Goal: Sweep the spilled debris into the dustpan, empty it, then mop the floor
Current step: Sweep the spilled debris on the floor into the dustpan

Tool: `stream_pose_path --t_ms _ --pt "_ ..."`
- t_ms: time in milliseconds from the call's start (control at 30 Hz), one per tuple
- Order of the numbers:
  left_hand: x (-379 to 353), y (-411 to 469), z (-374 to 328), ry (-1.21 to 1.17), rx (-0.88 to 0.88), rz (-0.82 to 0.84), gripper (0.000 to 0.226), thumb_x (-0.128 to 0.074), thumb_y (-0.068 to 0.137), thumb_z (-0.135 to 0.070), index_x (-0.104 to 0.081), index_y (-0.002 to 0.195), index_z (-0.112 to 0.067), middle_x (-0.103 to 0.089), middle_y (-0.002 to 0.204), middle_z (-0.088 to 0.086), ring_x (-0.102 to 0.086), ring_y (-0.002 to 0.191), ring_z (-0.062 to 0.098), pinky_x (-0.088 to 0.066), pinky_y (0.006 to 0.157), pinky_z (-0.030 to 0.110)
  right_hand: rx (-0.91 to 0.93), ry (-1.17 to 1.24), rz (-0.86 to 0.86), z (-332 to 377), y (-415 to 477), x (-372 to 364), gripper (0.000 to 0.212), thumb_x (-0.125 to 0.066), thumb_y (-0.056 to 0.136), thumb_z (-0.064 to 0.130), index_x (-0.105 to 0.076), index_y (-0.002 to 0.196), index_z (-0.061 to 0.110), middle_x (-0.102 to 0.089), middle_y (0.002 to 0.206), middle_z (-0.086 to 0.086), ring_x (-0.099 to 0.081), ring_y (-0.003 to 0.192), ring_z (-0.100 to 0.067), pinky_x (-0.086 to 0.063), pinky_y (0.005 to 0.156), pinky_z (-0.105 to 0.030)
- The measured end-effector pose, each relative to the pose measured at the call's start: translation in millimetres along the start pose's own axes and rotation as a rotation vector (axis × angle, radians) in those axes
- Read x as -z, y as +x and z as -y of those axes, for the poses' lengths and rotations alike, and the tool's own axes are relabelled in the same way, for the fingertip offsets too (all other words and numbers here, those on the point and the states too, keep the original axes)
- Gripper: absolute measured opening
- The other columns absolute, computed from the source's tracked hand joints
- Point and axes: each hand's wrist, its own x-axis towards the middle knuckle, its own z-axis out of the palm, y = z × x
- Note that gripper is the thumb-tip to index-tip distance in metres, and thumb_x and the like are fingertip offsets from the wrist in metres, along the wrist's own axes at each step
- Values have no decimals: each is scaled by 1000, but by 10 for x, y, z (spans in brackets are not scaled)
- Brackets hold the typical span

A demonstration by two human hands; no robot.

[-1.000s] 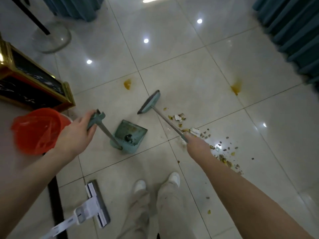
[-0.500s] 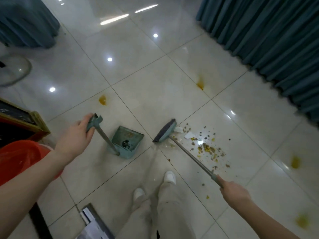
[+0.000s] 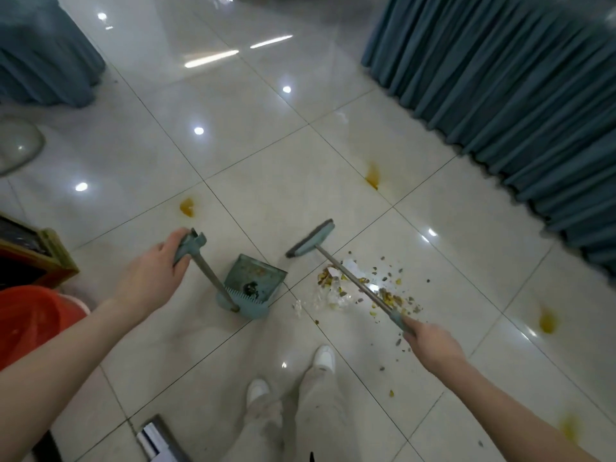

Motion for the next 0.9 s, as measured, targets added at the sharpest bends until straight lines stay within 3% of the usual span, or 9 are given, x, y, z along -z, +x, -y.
stream_pose_path --t_ms 67,167,267,400,533,667,833,900 --pt "-33 58 -14 -10 8 7 42 -47 97 -29 -32 136 -26 -61 92 14 -56 66 29 -49 60 38 30 38 -8 253 329 165 38 -41 101 31 -42 138 39 -53 76 4 -55 66 -18 -46 55 -29" --pt "-62 124 -112 -13 21 1 42 -47 98 -27 -34 138 -24 -57 93 9 -50 62 18 -37 52 30 62 120 -32 621 882 367 32 -41 98 21 -53 125 34 -62 82 -2 -60 66 -19 -45 50 -26" --pt "-75 219 -178 3 46 0 44 -47 98 -27 -34 140 -25 -55 97 4 -45 61 9 -33 53 26 96 187 -64 933 1399 519 38 -38 94 11 -56 121 32 -63 81 -4 -66 68 -21 -57 59 -32" --pt "-128 379 -233 48 58 -1 44 -47 97 -31 -33 139 -27 -53 90 3 -47 61 14 -37 54 30 166 195 -112 1095 1912 611 42 -36 92 6 -56 121 28 -59 79 -5 -60 65 -23 -59 62 -37" --pt "-215 535 -389 66 66 13 44 -47 97 -31 -33 139 -26 -58 97 6 -55 63 20 -43 53 31 155 114 -66 873 2150 542 41 -36 91 1 -55 118 24 -54 76 -3 -56 65 -22 -48 56 -30" --pt "-301 698 -521 99 51 39 46 -47 97 -31 -32 140 -28 -61 105 10 -53 66 18 -41 53 30 97 76 14 366 2038 261 47 -35 93 4 -47 130 31 -58 80 -2 -58 65 -19 -50 55 -30" --pt "-347 853 -554 130 -31 87 47 -43 97 -34 -29 142 -28 -61 109 12 -53 66 17 -42 55 31 -95 43 113 -296 1383 -193 34 -33 101 23 -48 131 30 -56 78 2 -55 60 -14 -45 49 -28" --pt "-332 878 -544 116 -69 91 46 -43 97 -34 -29 141 -28 -61 110 12 -56 69 20 -47 60 35 -106 48 123 -521 964 -400 34 -30 103 29 -40 135 35 -53 75 4 -55 63 -12 -42 51 -26"
